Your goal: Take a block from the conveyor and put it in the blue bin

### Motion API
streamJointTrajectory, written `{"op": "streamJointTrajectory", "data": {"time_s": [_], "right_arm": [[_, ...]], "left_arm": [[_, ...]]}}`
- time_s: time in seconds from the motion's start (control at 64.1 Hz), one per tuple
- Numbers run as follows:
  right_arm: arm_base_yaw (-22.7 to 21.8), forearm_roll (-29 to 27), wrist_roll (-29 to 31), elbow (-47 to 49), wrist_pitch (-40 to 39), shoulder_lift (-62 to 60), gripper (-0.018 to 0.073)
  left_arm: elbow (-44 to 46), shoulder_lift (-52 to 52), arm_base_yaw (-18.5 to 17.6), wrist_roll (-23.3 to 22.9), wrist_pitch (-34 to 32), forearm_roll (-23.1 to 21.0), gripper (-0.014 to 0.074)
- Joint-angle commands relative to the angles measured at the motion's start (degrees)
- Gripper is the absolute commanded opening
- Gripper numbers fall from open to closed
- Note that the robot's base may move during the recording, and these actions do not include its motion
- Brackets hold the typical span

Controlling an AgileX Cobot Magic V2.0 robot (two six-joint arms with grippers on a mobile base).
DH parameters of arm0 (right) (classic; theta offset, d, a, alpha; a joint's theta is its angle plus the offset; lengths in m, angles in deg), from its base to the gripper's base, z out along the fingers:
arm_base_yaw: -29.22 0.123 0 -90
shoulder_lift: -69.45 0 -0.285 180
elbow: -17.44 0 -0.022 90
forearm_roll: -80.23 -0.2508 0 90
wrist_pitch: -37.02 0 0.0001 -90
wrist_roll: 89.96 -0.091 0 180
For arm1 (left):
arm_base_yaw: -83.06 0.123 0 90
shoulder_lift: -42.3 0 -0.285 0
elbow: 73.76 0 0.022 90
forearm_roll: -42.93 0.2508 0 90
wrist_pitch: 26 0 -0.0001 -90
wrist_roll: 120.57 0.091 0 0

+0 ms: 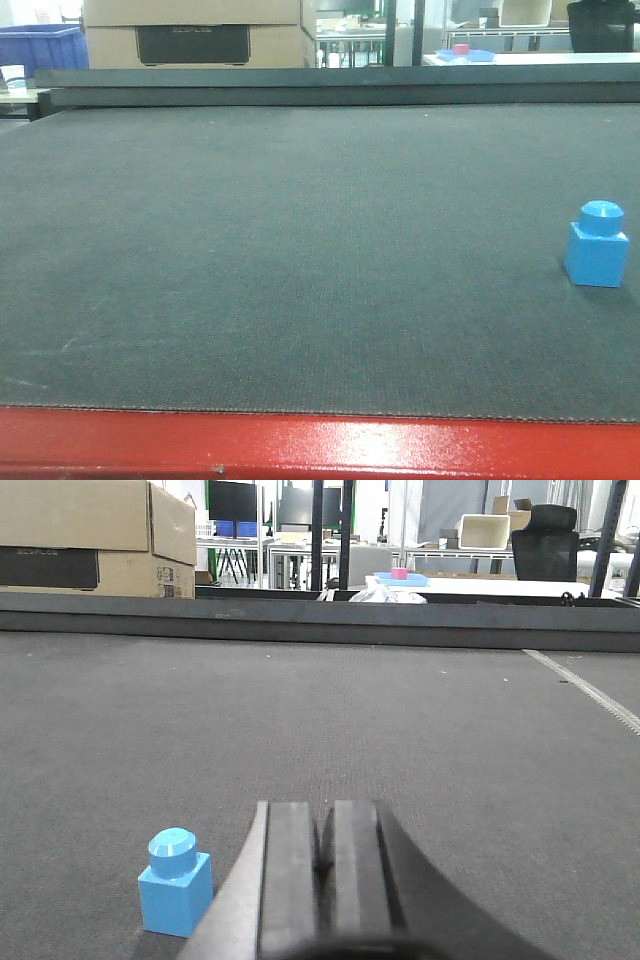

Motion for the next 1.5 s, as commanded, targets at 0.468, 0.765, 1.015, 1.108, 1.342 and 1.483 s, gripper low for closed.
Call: {"op": "streamJointTrajectory", "data": {"time_s": [0.468, 0.765, 1.015, 1.108, 1.342, 1.483], "right_arm": [[-0.3, 0.1, 0.1, 0.0, -1.2, -0.2, -0.0153], [-0.3, 0.1, 0.1, 0.0, -2.2, -0.2, -0.0153], [-0.3, 0.1, 0.1, 0.1, -9.9, -0.2, -0.0153], [-0.3, 0.1, 0.1, 5.4, -9.0, -0.2, -0.0153], [0.6, 0.1, 0.1, 26.2, 5.1, 3.9, -0.0142], [2.8, 0.1, 0.1, 37.7, 15.8, 12.9, 0.0018]], "left_arm": [[0.2, 0.3, 0.0, -0.3, -0.7, 0.1, -0.0111], [0.2, 0.3, 0.0, -0.3, -3.4, 0.1, -0.0111], [0.2, 0.3, 0.0, -0.5, -10.6, -5.7, -0.0111], [1.8, 0.3, 0.0, -0.5, -12.6, -7.6, -0.0111], [22.8, -2.1, 0.0, -0.5, 3.8, -7.3, -0.0111], [36.1, -9.9, 0.0, -0.5, 18.7, -7.3, -0.0029]]}}
